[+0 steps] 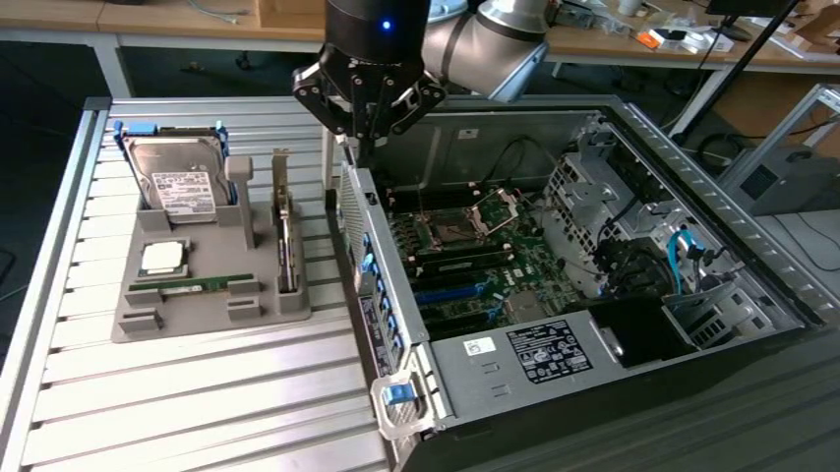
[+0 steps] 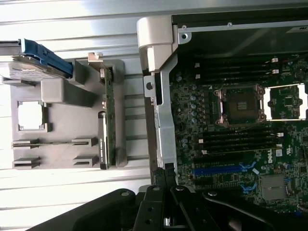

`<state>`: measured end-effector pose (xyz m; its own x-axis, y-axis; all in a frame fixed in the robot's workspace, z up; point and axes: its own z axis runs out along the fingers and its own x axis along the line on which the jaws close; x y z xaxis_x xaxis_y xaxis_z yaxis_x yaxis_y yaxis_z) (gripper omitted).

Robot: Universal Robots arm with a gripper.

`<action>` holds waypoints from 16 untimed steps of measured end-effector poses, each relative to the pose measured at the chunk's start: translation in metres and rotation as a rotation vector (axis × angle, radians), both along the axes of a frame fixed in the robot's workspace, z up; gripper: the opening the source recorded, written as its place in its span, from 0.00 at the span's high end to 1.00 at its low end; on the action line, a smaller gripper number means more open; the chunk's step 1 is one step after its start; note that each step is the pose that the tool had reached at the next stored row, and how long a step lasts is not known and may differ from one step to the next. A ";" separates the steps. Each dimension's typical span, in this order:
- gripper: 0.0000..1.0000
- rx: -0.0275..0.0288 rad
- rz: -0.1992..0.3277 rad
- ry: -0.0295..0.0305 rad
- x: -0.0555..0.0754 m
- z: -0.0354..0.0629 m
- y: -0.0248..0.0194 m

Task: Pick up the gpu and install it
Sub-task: 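Reach for the gpu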

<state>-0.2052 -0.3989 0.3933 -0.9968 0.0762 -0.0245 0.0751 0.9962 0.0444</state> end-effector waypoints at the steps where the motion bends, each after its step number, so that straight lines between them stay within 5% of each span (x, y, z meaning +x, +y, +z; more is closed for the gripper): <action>1: 0.89 0.0000 0.000 0.0000 -0.001 0.0000 0.0000; 16: 0.89 0.0000 0.000 0.0000 -0.008 0.0000 0.0000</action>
